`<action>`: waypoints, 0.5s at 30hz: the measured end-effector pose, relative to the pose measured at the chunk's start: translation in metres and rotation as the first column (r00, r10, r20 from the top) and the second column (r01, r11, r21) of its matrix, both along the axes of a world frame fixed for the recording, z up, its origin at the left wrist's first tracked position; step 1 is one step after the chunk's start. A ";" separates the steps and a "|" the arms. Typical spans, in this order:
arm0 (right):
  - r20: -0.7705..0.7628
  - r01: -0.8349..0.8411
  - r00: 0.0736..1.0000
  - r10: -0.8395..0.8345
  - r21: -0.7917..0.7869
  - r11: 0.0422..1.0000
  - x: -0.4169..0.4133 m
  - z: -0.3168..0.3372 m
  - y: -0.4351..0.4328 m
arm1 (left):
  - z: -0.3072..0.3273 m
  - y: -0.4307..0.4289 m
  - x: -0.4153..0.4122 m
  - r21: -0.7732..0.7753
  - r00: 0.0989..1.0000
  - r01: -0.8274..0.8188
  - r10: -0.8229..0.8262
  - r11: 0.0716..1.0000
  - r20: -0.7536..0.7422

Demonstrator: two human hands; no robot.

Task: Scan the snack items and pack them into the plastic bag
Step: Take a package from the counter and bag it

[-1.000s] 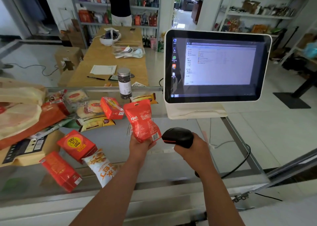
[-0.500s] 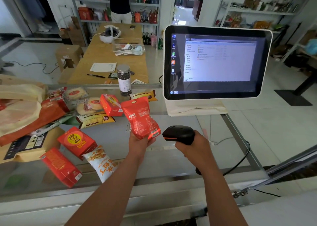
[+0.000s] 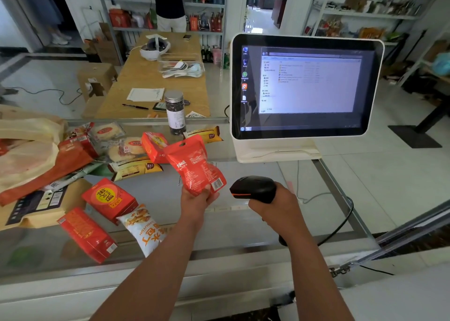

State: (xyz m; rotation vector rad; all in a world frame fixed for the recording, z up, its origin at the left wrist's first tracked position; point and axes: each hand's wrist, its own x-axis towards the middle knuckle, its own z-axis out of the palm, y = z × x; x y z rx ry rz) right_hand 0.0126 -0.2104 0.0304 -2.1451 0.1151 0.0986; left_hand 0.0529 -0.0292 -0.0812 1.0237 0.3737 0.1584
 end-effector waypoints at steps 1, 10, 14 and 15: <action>-0.002 0.000 1.000 0.000 -0.002 1.000 0.000 0.000 0.000 | -0.001 0.000 0.000 -0.004 1.000 -0.001 0.001 1.000 0.002; -0.020 -0.012 1.000 0.012 -0.021 1.000 -0.001 0.001 0.002 | 0.002 0.000 -0.001 -0.026 1.000 -0.011 0.010 1.000 -0.023; -0.021 -0.009 1.000 0.009 -0.013 1.000 -0.002 0.003 0.001 | 0.005 0.000 -0.002 -0.036 0.999 -0.016 0.015 0.999 -0.042; -0.020 -0.010 1.000 0.010 -0.013 1.000 -0.001 0.003 0.001 | 0.005 0.000 -0.001 -0.037 0.999 -0.018 0.016 0.999 -0.048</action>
